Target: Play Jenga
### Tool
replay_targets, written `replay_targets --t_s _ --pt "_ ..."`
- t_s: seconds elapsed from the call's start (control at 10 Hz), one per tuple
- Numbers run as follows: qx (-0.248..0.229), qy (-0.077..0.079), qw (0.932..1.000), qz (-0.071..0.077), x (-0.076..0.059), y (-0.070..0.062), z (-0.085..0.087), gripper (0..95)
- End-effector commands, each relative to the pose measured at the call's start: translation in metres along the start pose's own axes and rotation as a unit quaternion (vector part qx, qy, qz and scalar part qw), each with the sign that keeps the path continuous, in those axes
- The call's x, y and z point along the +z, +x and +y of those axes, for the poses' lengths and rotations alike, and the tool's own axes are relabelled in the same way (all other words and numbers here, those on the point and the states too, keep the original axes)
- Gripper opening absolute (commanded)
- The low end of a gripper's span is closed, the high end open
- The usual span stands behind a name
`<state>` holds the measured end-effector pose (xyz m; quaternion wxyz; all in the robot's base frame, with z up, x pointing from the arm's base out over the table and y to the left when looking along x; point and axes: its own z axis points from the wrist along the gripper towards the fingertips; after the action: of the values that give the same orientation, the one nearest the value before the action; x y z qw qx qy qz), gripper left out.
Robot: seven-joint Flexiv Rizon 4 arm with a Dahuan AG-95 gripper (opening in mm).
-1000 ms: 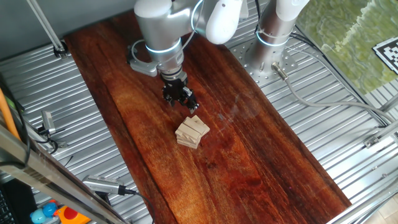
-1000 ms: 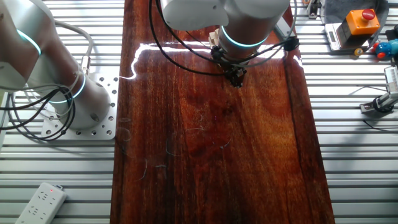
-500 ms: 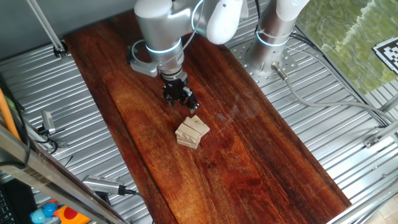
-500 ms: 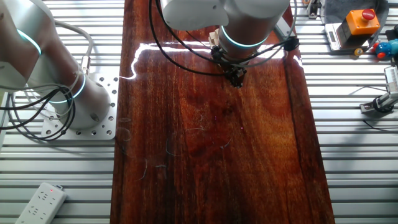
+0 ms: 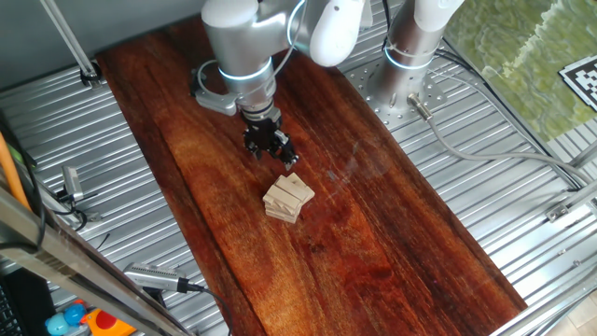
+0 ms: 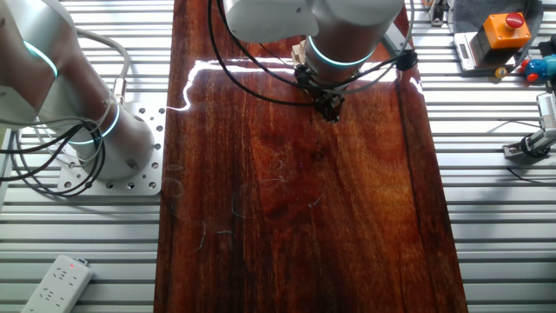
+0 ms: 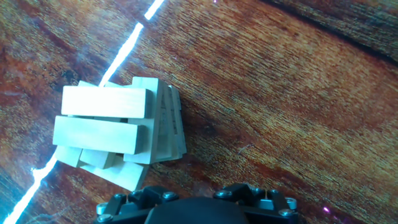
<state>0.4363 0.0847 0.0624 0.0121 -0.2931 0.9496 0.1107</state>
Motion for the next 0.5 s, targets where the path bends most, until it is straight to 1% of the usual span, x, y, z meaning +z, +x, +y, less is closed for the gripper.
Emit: replay_targets --t_s 0.1,0.3,0.4,0.5 --pt "-0.008 0.006 1.0 0.001 -0.0004 0.0 0.0003 76.0" --pt "-0.013 0.028 0.9995 0.01 -0.0012 -0.0009 0.0003 76.0" --pt "-0.008 0.028 0.9995 0.009 -0.0025 -0.003 -0.0001 76.0" --pt "-0.008 0.022 0.9997 0.006 -0.0033 -0.0044 -0.0003 76.0"
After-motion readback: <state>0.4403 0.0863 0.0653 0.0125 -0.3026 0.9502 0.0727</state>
